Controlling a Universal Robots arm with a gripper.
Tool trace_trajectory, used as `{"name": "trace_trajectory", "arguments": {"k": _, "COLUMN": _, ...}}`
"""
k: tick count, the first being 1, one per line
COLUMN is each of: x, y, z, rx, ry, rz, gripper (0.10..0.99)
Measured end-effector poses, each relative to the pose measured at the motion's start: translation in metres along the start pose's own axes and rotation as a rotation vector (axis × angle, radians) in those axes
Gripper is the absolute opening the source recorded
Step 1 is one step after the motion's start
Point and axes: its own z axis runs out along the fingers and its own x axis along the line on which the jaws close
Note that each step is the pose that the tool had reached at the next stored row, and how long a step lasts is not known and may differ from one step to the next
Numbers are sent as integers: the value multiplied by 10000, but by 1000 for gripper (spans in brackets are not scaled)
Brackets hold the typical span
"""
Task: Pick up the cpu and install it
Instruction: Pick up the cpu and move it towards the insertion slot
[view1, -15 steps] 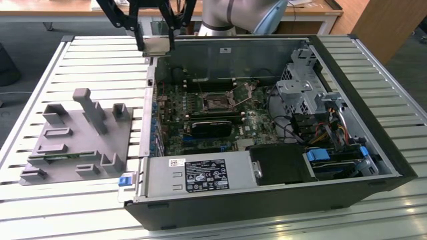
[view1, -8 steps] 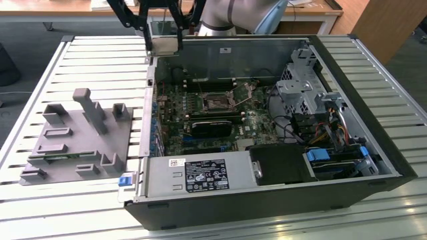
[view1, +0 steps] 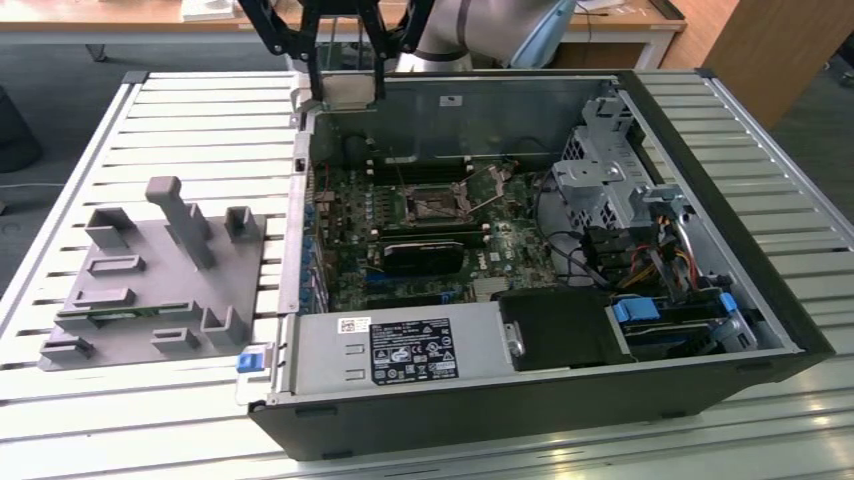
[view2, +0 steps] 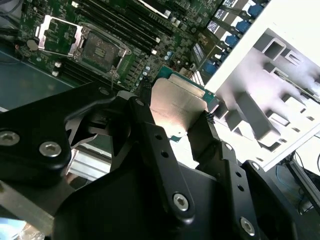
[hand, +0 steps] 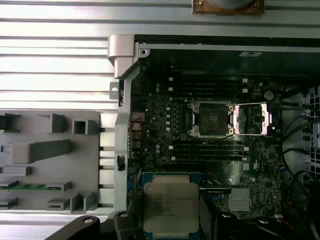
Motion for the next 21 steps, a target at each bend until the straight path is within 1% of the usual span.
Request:
{"name": "trace_trajectory", "arguments": {"k": 7, "x": -114, "y": 1, "z": 1, "rx": -1, "ry": 0, "rz": 0, "gripper": 541}}
{"name": "trace_trajectory", "arguments": {"k": 10, "x": -175, "y": 3, "z": 1, "rx": 0, "ry": 0, "rz": 0, "gripper": 541}}
{"name": "trace_trajectory", "arguments": {"k": 16, "x": -366, "y": 20, "z": 3, "rx": -1, "ry": 0, "rz": 0, "gripper": 541}}
{"name": "trace_trajectory", "arguments": {"k": 18, "x": -423, "y": 40, "z": 5, "rx": -1, "ry": 0, "rz": 0, "gripper": 541}}
{"name": "trace_trajectory", "arguments": {"k": 21, "x": -506, "y": 88, "z": 9, "rx": 1, "ry": 1, "rz": 0, "gripper": 541}}
